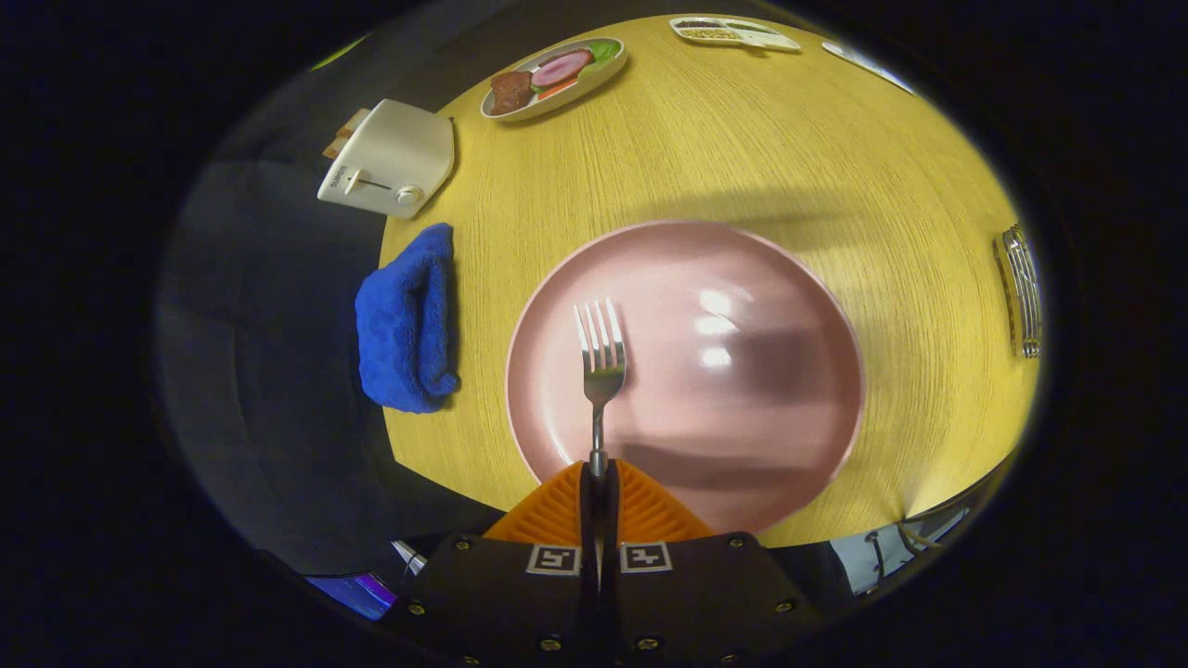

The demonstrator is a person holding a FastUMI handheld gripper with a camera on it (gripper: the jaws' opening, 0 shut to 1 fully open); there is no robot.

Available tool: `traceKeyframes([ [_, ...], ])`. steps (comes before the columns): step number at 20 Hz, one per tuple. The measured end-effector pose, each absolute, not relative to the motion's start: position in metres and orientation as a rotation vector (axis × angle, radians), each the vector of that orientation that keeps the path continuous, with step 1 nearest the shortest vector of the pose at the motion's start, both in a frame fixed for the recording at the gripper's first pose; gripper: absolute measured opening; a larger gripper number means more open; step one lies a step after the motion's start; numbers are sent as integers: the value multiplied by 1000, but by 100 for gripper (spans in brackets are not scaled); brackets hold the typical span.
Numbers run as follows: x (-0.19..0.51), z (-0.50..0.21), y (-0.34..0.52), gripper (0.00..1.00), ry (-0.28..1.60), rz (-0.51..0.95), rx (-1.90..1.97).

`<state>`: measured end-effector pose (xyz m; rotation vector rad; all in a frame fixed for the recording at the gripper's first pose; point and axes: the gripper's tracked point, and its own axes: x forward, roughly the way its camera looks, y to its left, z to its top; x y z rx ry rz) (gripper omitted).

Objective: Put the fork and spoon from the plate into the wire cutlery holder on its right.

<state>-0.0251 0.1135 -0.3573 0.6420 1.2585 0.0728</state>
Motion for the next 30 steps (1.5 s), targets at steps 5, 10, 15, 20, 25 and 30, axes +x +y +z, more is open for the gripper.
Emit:
traceKeyframes([
  [5,-21,-331,86,1,1199,42,718],
  [10,-23,-305,32,1,1109,-30,754],
  [15,-32,-285,-27,1,1028,-129,806],
  [20,-49,-274,-76,1,969,-217,848],
  [25,-68,-267,-107,1,936,-271,889],
  [30,-84,-264,-132,1,911,-318,927],
])
